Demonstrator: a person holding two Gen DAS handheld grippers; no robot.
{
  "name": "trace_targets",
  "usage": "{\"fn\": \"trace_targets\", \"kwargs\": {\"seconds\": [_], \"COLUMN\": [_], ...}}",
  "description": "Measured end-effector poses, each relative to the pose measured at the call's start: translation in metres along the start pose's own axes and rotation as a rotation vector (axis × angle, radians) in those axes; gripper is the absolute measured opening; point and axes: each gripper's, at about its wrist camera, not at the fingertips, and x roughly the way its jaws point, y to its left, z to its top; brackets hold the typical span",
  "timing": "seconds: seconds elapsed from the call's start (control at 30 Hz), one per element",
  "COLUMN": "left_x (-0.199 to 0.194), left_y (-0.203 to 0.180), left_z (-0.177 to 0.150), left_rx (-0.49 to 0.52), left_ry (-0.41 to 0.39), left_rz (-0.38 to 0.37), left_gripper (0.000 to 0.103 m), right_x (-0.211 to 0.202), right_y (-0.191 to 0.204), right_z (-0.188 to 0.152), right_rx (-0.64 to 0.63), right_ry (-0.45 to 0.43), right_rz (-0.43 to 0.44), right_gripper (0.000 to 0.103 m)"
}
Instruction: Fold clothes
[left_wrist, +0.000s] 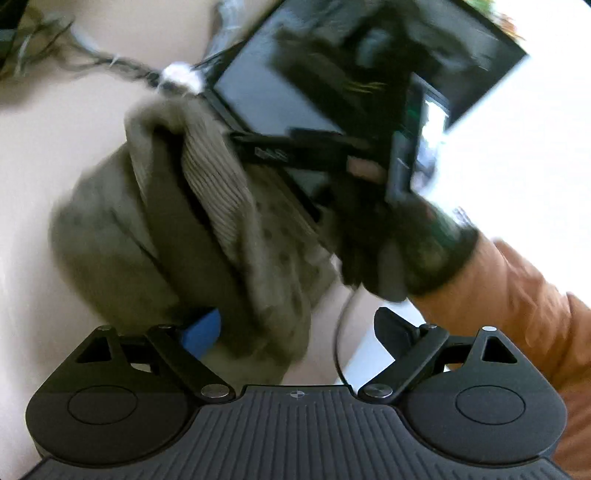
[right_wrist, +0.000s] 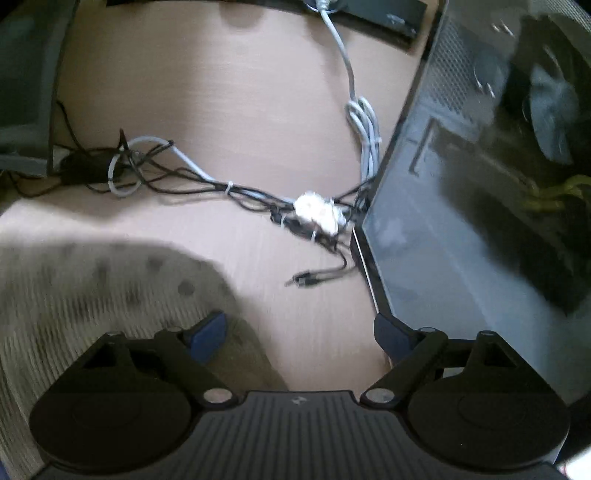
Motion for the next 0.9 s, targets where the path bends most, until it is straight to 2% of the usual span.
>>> {"fn": "trace_targets", "kwargs": {"seconds": [0.07,0.1,0.27,0.33,0.37,0.43,0.53,0.63,0.67,0.7,0.77,0.9], "left_x": [-0.014,-0.021,-0.039,-0.035,-0.031,-0.024,-0.012,-0.017,-0.022,-0.024,-0.027,-0.021], "left_y": [0.002,0.007,0.038,0.045,0.046,0.045,0.036,0.035,0.036,0.037,0.039,0.036], "left_z": [0.002,0.005,0.020,0.025,0.027,0.031,0.033,0.027,0.024,0.023,0.020,0.015], "left_rx": [0.006,-0.001,-0.092,-0.112,-0.118,-0.126,-0.092,-0.086,-0.093,-0.108,-0.156,-0.218], "left_ry": [-0.034,-0.051,-0.116,-0.134,-0.140,-0.151,-0.152,-0.153,-0.158,-0.164,-0.196,-0.215], "left_rz": [0.037,0.079,0.388,0.460,0.472,0.498,0.560,0.586,0.588,0.588,0.587,0.526], "left_gripper": [0.095,0.095,0.095,0.095,0.095,0.095,0.095,0.094,0.091,0.087,0.077,0.068], "right_x": [-0.014,-0.023,-0.083,-0.101,-0.106,-0.101,-0.063,-0.049,-0.055,-0.063,-0.078,-0.080], "right_y": [-0.002,-0.003,0.001,0.018,0.029,0.057,0.080,0.069,0.059,0.049,0.035,0.032], "right_z": [0.002,0.002,-0.025,-0.043,-0.052,-0.069,-0.087,-0.085,-0.078,-0.073,-0.067,-0.071], "right_rx": [0.004,0.005,-0.048,-0.131,-0.183,-0.310,-0.386,-0.341,-0.291,-0.240,-0.178,-0.172], "right_ry": [-0.037,-0.058,-0.153,-0.159,-0.156,-0.155,-0.081,-0.052,-0.052,-0.064,-0.107,-0.137], "right_rz": [0.036,0.055,0.203,0.254,0.264,0.213,0.146,0.140,0.153,0.163,0.144,0.116], "right_gripper": [0.088,0.089,0.097,0.099,0.099,0.099,0.095,0.076,0.061,0.051,0.048,0.048]}}
